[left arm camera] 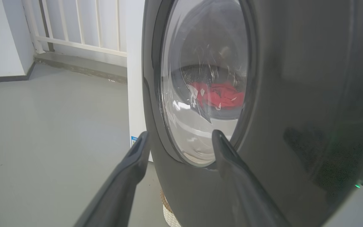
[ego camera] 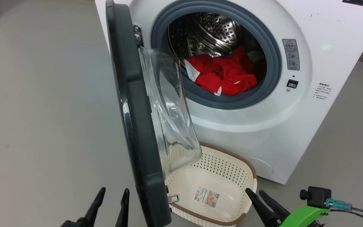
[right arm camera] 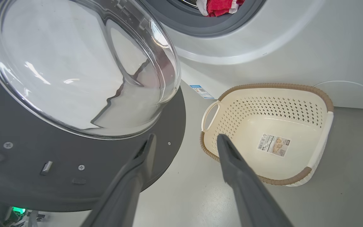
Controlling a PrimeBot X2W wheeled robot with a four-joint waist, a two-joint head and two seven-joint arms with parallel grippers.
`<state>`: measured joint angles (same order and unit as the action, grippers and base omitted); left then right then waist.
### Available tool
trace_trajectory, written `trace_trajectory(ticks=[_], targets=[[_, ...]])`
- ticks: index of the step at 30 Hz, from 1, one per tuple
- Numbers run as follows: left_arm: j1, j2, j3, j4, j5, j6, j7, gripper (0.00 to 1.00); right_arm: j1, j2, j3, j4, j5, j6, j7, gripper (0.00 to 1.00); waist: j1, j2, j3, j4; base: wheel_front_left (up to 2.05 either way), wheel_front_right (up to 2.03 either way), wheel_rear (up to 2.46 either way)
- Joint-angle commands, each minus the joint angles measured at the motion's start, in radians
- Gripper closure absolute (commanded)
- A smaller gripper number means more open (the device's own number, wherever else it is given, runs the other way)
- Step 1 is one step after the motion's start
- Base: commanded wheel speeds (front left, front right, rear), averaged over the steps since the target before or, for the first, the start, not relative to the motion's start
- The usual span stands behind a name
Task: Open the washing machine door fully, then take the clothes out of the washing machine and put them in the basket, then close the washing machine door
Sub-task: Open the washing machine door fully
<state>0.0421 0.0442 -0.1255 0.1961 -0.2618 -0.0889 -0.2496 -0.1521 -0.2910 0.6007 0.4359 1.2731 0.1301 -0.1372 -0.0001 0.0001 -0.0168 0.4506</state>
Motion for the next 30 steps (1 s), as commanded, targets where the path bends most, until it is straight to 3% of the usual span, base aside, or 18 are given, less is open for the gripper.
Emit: trace_trajectory(ticks=[1,7,20,30], targets=[[-0.013,0.006,0.035,-0.022,0.012,-0.008,-0.012,0.0,-0.038,-0.019,0.031,-0.01,-0.027,0.001,-0.045,0.0,0.0001,-0.0001,0.0,0.0,0.0,0.0,0.0],[-0.015,0.006,0.035,-0.021,0.01,-0.008,-0.012,0.0,-0.081,-0.046,0.072,0.04,-0.145,0.001,-0.122,0.0,0.0001,-0.0001,0.005,-0.001,0.0,0.0,0.0],[-0.025,0.006,0.034,-0.024,0.002,-0.007,-0.012,0.0,0.019,0.05,-0.284,-0.048,-0.673,0.001,-0.124,0.0,0.0001,-0.0001,0.019,0.006,0.0,0.0,0.0],[-0.029,0.006,0.034,-0.027,0.0,-0.006,-0.012,0.0,0.08,0.113,-0.378,-0.098,-0.824,0.001,-0.124,0.0,0.0001,-0.0001,0.024,0.006,0.0,0.0,0.0]])
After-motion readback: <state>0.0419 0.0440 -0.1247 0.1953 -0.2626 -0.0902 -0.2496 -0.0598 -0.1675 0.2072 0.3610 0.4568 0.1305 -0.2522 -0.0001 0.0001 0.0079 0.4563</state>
